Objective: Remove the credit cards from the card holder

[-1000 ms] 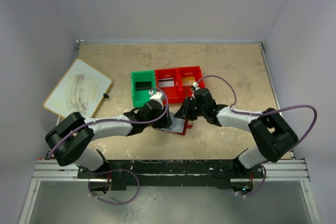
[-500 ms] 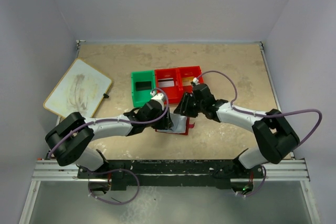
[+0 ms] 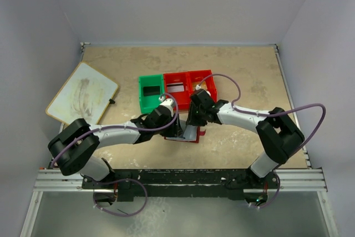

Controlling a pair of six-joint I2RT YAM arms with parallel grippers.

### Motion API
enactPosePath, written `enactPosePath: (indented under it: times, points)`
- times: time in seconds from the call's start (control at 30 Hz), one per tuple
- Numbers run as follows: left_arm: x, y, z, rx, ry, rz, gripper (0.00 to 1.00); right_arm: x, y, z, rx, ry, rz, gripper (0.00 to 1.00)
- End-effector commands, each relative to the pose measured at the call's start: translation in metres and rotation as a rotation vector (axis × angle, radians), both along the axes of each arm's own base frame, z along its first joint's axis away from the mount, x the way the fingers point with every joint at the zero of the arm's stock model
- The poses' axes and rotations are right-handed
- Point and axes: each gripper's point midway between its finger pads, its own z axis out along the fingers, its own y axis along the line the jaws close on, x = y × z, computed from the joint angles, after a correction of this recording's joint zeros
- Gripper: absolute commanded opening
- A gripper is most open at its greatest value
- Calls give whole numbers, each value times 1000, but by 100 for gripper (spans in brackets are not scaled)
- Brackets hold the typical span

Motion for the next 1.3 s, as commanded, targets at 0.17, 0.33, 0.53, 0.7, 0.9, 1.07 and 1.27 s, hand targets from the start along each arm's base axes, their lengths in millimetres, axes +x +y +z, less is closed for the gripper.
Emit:
enactPosePath:
  times: [0.17, 0.33, 0.53, 0.7, 0.9, 1.07, 1.27]
  points:
    - [2, 4, 11, 13, -23, 2, 48, -14, -33, 5, -68, -18, -63, 37]
    - [4, 6, 19, 14, -39, 11, 50, -21, -52, -2, -127, 1, -92, 38]
    - [9, 6, 31, 23, -64, 13, 50, -17, -40, 11, -64, -29, -71, 38]
    - [13, 8, 37, 36, -80, 27, 51, -1, -41, 42, -60, -105, -110, 36]
    - [16, 23, 42, 69, -116, 77, 51, 26, -25, 105, 42, -295, -82, 39]
    - [24, 48, 63, 66, -211, 184, 55, 30, -6, 125, 264, -424, -100, 44]
    - [26, 72, 82, 29, -273, 300, 59, 3, 15, 134, 589, -474, -41, 47]
